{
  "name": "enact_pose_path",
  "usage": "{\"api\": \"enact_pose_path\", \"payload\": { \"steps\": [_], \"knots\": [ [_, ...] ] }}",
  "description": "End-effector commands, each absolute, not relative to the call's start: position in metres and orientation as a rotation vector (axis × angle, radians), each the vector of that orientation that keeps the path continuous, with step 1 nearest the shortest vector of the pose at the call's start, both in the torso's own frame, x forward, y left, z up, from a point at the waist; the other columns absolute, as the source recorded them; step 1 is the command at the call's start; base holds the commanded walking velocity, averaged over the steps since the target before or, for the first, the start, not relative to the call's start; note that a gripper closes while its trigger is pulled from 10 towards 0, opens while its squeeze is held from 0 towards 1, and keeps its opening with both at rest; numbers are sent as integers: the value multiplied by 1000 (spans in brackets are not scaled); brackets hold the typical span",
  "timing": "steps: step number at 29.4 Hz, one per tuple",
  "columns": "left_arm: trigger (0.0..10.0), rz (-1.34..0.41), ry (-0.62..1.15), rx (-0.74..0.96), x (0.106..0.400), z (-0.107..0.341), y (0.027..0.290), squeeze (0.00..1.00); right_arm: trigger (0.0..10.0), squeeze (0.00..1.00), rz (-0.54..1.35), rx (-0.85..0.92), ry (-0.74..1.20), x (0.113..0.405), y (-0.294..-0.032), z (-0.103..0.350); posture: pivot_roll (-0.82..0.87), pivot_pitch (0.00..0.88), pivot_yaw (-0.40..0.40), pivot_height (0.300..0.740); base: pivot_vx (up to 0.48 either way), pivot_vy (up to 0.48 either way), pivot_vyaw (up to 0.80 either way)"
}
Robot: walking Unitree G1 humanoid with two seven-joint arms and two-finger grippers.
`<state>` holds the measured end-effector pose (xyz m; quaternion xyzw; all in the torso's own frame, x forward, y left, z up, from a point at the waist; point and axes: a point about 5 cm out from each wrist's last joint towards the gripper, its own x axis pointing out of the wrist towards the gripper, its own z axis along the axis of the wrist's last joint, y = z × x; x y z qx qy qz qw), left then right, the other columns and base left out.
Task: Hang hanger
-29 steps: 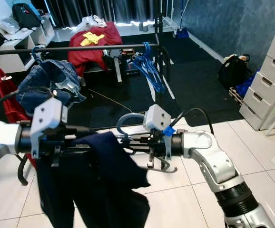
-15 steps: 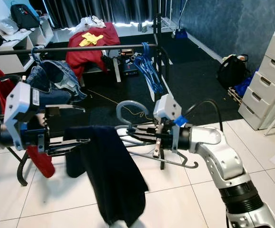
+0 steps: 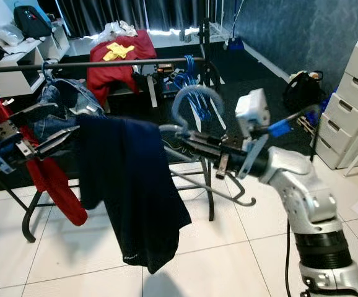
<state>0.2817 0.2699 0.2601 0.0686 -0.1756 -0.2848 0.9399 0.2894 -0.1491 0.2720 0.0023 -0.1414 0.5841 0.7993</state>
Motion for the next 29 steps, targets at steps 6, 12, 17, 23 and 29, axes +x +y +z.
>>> {"api": "enact_pose_path", "payload": {
  "steps": [6,12,17,23,29],
  "knots": [
    [10000,-784,-214,64,265,214,250,0,0,0,1300,53,-412,282,-148,294,-71,10,41,740,0,0,0],
    [10000,-862,-187,16,260,205,238,0,0,0,1307,61,-412,282,-150,295,-69,8,39,740,0,0,0],
    [5922,-838,-192,5,267,200,230,0,0,0,1320,85,-433,279,-147,299,-67,7,38,740,0,0,0],
    [0,-757,-230,-12,278,192,214,0,0,0,1339,114,-459,275,-149,306,-67,11,38,740,0,0,0],
    [0,-712,-230,-28,284,181,198,0,0,0,1345,127,-478,273,-149,310,-73,13,39,740,0,0,0]
  ]
}}
